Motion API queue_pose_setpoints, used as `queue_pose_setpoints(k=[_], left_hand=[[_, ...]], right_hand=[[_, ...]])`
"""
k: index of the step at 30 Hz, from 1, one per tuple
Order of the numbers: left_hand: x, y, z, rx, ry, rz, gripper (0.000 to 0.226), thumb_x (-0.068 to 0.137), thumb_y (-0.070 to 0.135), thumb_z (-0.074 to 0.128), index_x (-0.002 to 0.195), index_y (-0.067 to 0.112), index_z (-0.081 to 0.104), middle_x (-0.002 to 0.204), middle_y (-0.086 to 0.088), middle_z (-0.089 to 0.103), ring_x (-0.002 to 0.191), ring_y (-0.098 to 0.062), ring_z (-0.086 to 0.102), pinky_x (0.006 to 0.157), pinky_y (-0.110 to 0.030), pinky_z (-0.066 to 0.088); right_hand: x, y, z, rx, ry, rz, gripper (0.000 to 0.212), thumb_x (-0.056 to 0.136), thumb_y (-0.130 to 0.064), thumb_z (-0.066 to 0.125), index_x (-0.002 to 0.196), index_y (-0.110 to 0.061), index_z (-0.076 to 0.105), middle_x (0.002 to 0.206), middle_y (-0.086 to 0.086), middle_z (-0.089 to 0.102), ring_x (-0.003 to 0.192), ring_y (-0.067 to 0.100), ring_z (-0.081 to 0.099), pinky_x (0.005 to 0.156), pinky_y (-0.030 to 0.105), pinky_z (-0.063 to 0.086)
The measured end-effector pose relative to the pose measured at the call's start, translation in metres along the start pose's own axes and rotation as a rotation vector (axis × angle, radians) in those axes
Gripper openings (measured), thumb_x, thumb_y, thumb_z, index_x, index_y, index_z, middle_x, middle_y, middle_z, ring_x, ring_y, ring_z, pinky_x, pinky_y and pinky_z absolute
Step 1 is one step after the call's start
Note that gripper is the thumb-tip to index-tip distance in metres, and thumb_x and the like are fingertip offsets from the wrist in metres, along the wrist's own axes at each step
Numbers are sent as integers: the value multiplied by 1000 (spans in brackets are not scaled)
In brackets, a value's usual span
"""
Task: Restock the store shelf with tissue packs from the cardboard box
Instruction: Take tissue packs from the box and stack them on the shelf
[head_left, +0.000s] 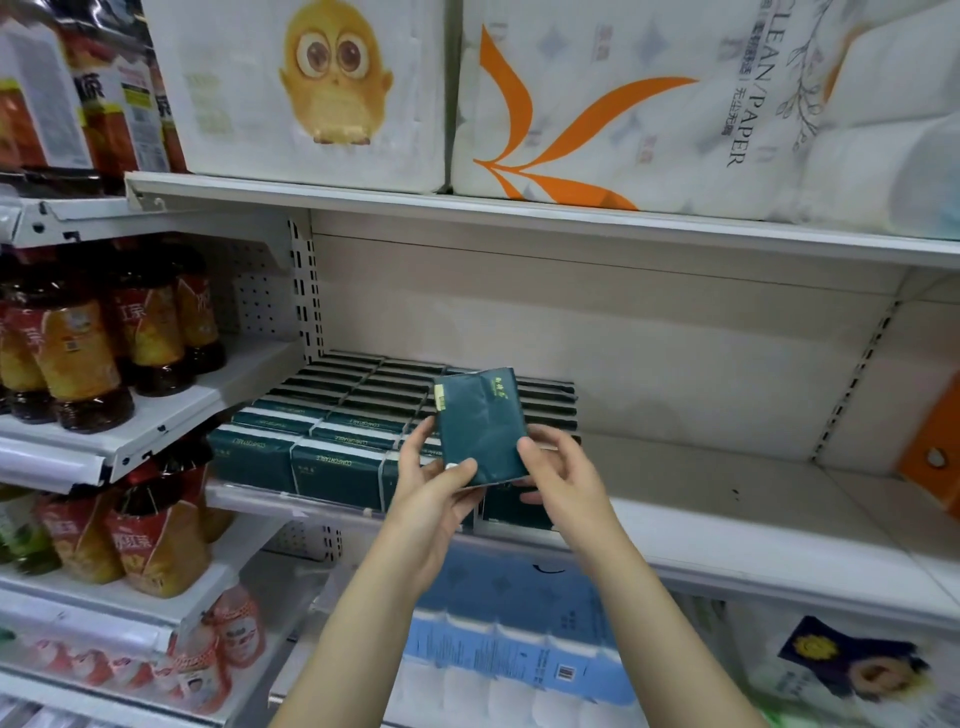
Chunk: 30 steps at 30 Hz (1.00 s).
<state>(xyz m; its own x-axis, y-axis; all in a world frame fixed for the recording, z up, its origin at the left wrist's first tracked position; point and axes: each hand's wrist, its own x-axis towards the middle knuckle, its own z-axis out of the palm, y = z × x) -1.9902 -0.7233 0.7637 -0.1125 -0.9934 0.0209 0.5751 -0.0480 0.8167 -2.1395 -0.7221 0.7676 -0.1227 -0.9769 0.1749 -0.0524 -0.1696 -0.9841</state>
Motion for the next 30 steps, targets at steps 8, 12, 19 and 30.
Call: queue_pose_setpoints(k=[8, 12, 19, 30], left_hand=[[-7, -11, -12, 688, 88, 191, 59, 93, 14, 61, 136, 39, 30, 130, 6, 41, 108, -9, 54, 76, -19, 46], [-7, -24, -21, 1078, 124, 409, 59, 90, 21, 64, 139, 41, 36, 139, 10, 34, 121, -14, 41, 102, -36, 36], [4, -38, -19, 1674, -1, 410, 66, 95, 36, 56, 148, 49, 17, 160, 15, 1, 146, -15, -3, 116, -43, 4], [23, -53, -13, 1892, 25, 502, 73, 78, 19, 78, 142, 31, 44, 148, 5, 44, 141, -31, 31, 110, -51, 25]], right_hand=[[-11, 6, -40, 23, 123, -49, 28, 92, -3, 61, 109, -25, 67, 98, -12, 72, 89, 4, 67, 67, 17, 53], [-18, 17, -54, -153, 38, -72, 37, 91, -2, 62, 114, -31, 68, 109, -9, 68, 101, 4, 63, 77, 18, 54], [-10, 34, -46, -629, -11, -219, 40, 87, -20, 71, 124, -32, 62, 113, -14, 52, 110, 4, 51, 90, 11, 37], [0, 53, -52, -735, 37, -161, 64, 87, -18, 71, 142, -37, 44, 156, -1, 32, 142, 14, 32, 104, 40, 45]])
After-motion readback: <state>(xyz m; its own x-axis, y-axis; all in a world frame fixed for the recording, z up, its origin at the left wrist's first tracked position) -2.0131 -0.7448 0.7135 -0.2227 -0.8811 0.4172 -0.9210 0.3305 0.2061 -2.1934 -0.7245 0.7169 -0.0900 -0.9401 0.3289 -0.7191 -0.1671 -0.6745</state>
